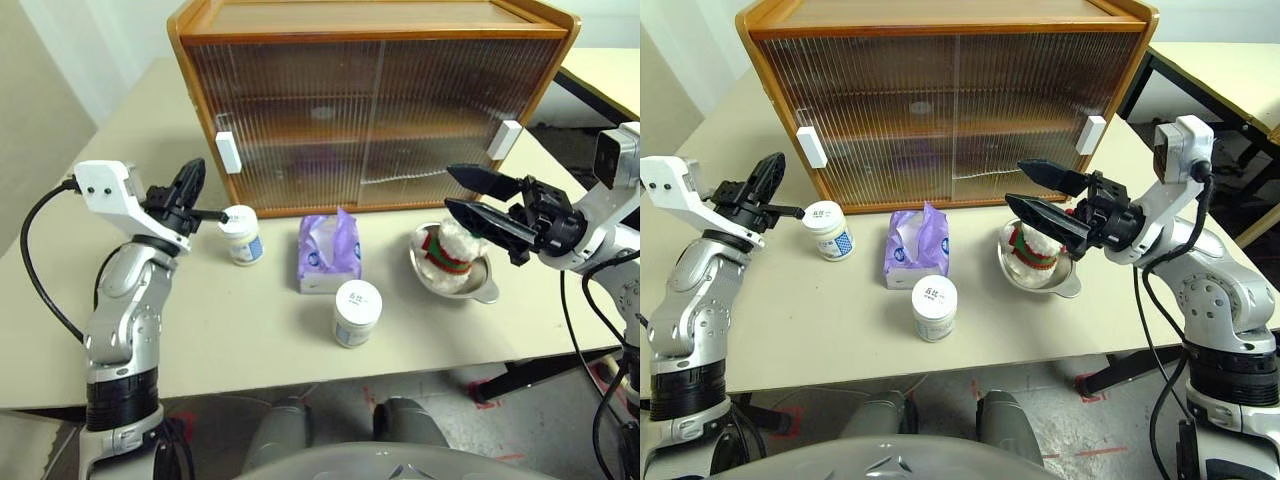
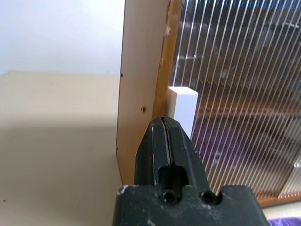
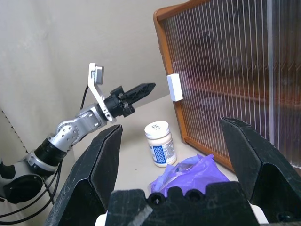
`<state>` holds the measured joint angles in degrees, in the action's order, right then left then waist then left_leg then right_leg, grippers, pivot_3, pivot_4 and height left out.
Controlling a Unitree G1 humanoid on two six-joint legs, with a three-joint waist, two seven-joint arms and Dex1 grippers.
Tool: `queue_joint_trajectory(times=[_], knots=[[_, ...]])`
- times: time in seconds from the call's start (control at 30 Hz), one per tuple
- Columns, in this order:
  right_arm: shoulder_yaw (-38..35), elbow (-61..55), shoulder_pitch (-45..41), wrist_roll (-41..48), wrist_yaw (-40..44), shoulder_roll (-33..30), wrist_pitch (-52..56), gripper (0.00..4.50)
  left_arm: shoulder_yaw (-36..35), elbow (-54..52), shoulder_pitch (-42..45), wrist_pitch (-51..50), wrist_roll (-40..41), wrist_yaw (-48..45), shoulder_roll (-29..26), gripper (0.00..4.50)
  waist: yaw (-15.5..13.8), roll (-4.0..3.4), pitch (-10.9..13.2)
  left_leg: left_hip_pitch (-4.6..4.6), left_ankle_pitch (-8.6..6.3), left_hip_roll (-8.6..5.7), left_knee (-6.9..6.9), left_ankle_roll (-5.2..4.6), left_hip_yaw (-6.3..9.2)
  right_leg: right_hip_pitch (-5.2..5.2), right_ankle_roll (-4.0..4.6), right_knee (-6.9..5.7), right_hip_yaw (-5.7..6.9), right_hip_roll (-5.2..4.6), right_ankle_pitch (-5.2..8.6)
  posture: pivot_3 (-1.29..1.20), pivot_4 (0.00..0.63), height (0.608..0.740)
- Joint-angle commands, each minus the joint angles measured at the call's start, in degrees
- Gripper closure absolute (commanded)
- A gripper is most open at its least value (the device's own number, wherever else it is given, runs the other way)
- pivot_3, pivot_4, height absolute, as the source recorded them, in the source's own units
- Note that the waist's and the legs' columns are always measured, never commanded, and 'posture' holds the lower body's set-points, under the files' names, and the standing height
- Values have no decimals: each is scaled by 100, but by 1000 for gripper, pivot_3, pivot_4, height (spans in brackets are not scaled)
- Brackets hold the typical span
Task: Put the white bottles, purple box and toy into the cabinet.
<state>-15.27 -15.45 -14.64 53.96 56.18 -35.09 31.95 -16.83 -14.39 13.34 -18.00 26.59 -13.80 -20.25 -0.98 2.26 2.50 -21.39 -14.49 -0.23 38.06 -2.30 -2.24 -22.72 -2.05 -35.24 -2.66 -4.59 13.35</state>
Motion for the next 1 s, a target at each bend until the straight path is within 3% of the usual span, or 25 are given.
queue_joint_trajectory(times=[0.03, 0.7, 1.0], knots=[[-53, -138, 61, 39, -94, 33, 10, 0, 143, 260, 199, -67, -131, 48, 62, 4479, 3, 0, 0, 0, 0, 0, 0, 0, 0, 0, 0, 0, 0, 0, 0, 0, 0, 740], [-201, -279, 167, 154, -339, -5, 21, 0, 155, 1079, 739, 61, -240, 80, 301, 4479, 30, 1, 0, 1, 1, 0, 4, -1, -1, 2, -2, 0, -4, 8, 0, -34, 0, 740], [-197, -244, 123, 147, -352, -1, 3, 0, 474, 1134, 889, -9, -251, -199, 362, 4479, 18, 1, 0, 2, 1, 0, 12, -1, -1, 9, -7, -1, -3, 8, -2, -39, 0, 740]])
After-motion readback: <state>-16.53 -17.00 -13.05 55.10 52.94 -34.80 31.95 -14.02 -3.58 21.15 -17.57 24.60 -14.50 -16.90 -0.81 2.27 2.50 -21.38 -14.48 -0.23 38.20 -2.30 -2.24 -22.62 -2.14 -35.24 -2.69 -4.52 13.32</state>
